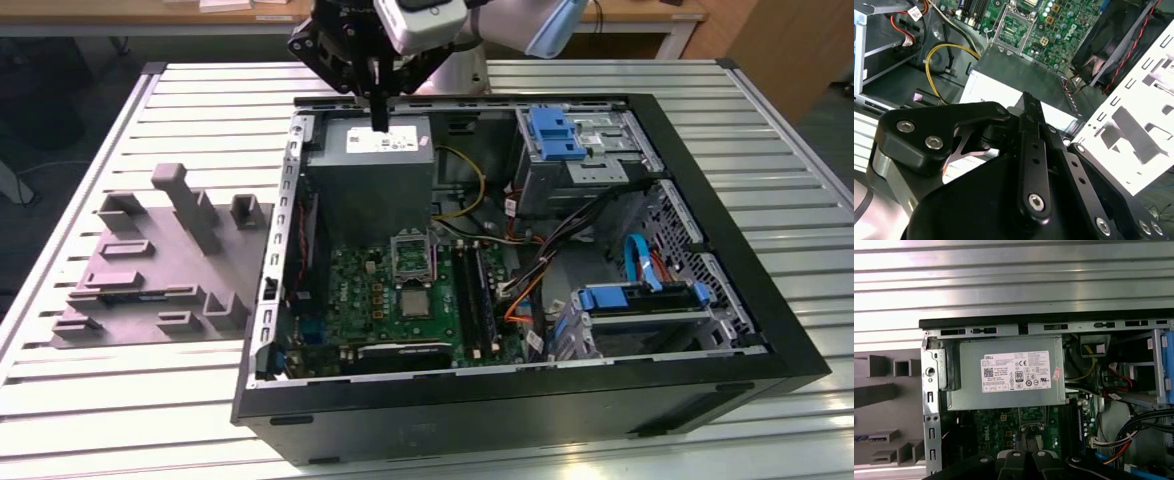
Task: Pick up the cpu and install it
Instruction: 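Close the cpu cover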
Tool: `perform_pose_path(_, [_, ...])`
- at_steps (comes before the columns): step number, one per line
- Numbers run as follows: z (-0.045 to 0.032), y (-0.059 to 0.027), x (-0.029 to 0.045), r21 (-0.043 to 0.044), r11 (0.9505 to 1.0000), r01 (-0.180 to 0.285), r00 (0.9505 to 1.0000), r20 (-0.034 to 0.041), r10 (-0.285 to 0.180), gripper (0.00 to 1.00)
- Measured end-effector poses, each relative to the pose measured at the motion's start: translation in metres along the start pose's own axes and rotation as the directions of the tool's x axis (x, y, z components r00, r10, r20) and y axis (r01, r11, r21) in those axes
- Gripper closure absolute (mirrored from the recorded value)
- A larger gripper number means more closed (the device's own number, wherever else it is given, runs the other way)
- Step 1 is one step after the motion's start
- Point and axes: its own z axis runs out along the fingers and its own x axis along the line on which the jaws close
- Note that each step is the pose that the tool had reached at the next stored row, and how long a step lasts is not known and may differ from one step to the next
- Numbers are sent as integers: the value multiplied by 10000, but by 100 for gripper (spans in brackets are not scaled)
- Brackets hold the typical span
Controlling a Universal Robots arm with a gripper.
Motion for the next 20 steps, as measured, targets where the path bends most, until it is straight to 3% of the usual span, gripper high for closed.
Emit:
perform_pose_path(7, [7,-81,-6,-1,10000,0,10000,1,0,89])
perform_pose_path(20, [24,-130,-9,-2,10000,0,10000,2,0,89])
